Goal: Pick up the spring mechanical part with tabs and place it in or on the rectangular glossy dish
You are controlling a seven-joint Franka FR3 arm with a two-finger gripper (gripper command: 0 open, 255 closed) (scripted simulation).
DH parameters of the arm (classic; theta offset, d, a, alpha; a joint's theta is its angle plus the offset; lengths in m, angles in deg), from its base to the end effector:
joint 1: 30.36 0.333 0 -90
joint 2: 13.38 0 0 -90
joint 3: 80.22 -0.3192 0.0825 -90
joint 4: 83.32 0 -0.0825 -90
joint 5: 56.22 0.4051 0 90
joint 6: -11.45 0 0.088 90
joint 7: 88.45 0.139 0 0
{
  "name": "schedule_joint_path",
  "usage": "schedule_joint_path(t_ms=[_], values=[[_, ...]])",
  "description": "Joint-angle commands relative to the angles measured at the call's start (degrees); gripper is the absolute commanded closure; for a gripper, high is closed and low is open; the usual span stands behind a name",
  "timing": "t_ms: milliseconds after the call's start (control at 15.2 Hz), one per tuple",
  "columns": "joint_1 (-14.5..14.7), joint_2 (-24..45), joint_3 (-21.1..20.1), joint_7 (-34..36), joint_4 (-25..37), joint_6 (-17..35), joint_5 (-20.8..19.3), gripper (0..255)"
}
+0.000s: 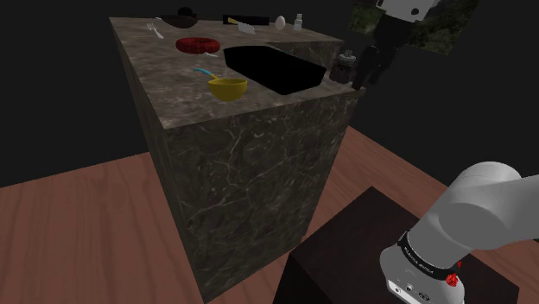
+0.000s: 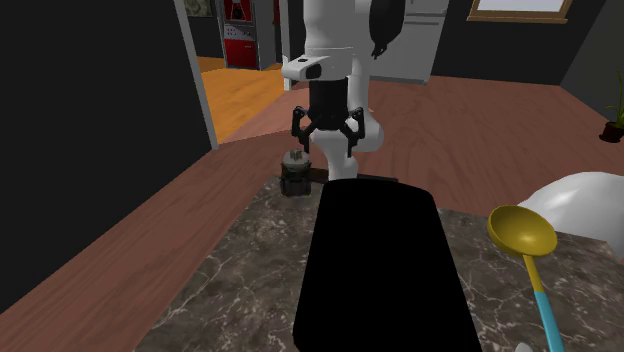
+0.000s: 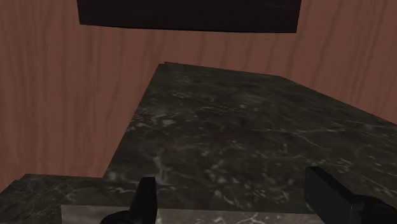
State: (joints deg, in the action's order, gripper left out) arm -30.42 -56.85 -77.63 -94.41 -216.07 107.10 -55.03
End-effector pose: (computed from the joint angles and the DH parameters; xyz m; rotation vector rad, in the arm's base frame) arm 0.3469 -0.0168 0.5804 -3.0907 -0.1044 -0.1764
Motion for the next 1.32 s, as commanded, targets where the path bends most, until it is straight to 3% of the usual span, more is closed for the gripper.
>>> schedule_joint_path(t_ms=[0, 594, 1056, 1254], values=[[0.0, 0.0, 0.0, 0.0, 0.0, 0.0, 0.0, 0], [1.46, 22.31, 4.54, -12.49, 26.63, -10.42, -3.75, 0], [1.31, 20.59, 4.57, -12.32, 19.1, -4.59, -3.95, 0], [0.97, 20.61, 4.3, -12.42, 19.09, -4.59, -3.84, 0]])
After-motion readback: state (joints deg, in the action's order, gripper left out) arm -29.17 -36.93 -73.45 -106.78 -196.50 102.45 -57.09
